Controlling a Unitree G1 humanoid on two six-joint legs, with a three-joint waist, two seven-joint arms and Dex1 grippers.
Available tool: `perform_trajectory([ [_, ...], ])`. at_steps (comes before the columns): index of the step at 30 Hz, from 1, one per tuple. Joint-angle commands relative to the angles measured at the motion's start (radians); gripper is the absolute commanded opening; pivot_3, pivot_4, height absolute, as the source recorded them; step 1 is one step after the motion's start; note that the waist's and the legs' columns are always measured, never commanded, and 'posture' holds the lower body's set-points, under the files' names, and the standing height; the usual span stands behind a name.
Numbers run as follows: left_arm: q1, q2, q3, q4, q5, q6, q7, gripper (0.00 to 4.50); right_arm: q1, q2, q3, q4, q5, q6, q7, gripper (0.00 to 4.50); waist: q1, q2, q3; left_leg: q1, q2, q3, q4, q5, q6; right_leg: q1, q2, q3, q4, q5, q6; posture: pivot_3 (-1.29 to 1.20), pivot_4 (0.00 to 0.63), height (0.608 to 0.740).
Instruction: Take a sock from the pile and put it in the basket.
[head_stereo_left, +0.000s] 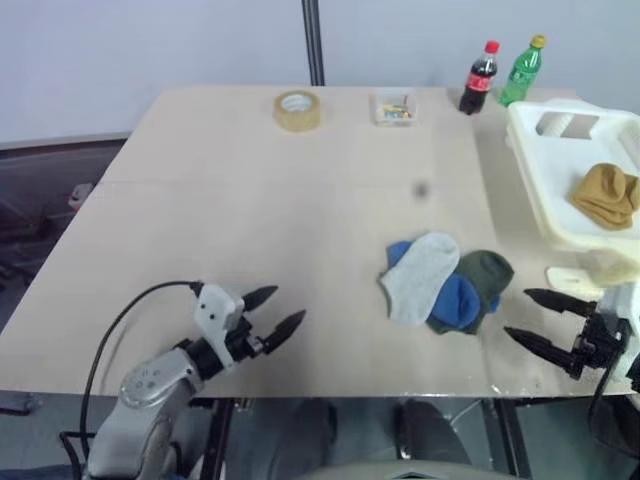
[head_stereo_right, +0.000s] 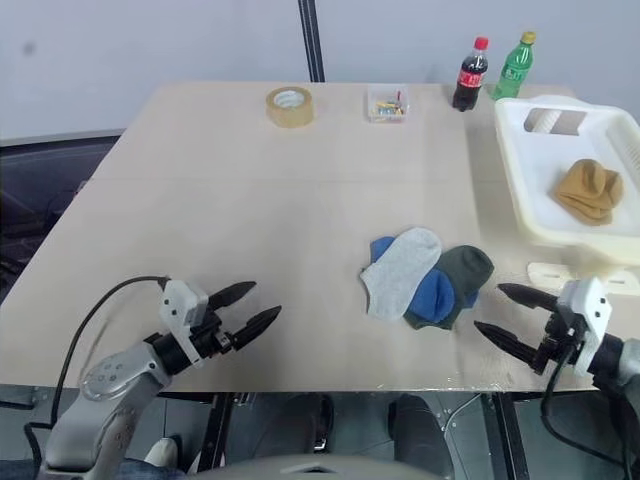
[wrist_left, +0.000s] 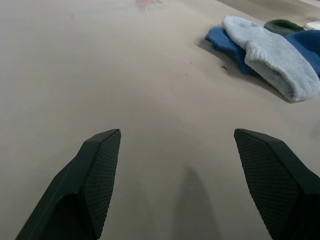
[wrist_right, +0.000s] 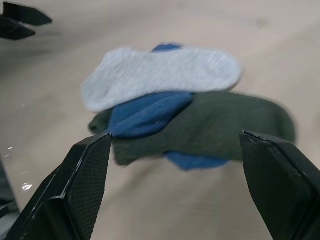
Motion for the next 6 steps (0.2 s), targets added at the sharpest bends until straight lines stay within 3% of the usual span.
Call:
perform_trajectory([
  [1, 0.006, 0.01, 0.018, -0.039, 0.002, -0.015, 0.007, 3.89, 0.039, -0.005, -0.039, 0.066, -0.024, -0.101, 0.063, 4.22, 0.0, 0.0, 0.0, 0.0, 0.0, 0.0, 0.0, 0.0, 0.0, 0.0, 0.0, 0.0, -0.001, 0.0, 0.0, 0.0, 0.15, 0.74],
  [6, 0.002, 0.015, 0.008, -0.036, 0.006, -0.016, 0.003, 3.89, 0.056, -0.005, -0.024, 0.135, -0.05, -0.172, 0.081, 4.22, -0.005, 0.0, 0.0, -0.001, 0.0, 0.001, -0.001, -0.001, 0.001, 0.0, 0.0, 0.001, -0.003, 0.0, 0.0, 0.0, 0.15, 0.74],
])
